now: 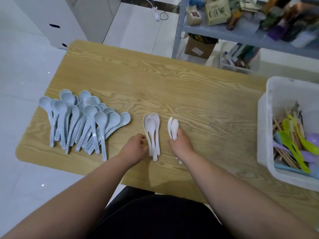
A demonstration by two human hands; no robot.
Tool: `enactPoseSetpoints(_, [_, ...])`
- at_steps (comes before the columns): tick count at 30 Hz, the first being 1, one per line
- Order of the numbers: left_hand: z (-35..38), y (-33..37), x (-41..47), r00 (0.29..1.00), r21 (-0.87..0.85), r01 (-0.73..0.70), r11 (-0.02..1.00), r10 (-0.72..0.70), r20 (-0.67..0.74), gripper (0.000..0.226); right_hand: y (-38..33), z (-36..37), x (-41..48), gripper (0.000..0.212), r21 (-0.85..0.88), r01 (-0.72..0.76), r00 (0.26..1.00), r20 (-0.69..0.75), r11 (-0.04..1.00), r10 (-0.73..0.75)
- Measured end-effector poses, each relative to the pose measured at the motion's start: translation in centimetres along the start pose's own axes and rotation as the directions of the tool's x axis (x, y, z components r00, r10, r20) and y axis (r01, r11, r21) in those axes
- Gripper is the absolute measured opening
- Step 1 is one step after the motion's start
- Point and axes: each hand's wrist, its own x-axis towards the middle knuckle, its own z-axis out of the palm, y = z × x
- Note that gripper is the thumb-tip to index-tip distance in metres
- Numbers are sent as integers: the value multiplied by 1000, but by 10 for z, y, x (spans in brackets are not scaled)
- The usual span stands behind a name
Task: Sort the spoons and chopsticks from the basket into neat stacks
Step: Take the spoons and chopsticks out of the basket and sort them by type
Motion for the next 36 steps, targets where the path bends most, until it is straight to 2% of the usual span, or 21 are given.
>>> enactPoseSetpoints(4, [-10, 2, 15, 982, 0, -178, 984, 178, 62, 41, -18, 24, 9, 35, -73, -6, 998, -55, 997, 2])
enactPoseSetpoints(7, [-11, -1, 21, 975, 44, -204, 978, 199, 101, 51, -23, 33, 9, 34, -125, -7, 999, -40, 992, 2])
enactPoseSetpoints(11, [-17, -8, 23, 967, 64, -220, 973, 209, 143, 56, -23, 25, -1, 44, -233, 45, 998, 56, 971, -32])
enactPoseSetpoints(16, [-26, -15, 9, 962, 60, -260, 964, 253, 103, 49, -12, -6, -42, 60, -218, 108, 988, 129, 970, -81])
enactPoseSetpoints(20, [-21, -5, -20, 929, 39, -353, 935, 345, 131, 41, 13, -34, -85, 50, -101, 125, 984, 138, 987, -110])
enactPoseSetpoints(25, [11, 37, -58, 881, -13, -444, 896, 439, 177, 27, 53, -79, -129, 35, -30, 217, 974, 65, 976, -215])
enactPoseSetpoints(29, [56, 90, -83, 843, -1, -507, 862, 497, 206, 31, 95, -131, -156, 35, -43, 287, 958, 20, 957, -287])
enactPoseSetpoints(36, [148, 181, -131, 856, -80, -490, 868, 497, 143, 29, 188, -218, -186, 35, -66, 380, 922, -45, 922, -384])
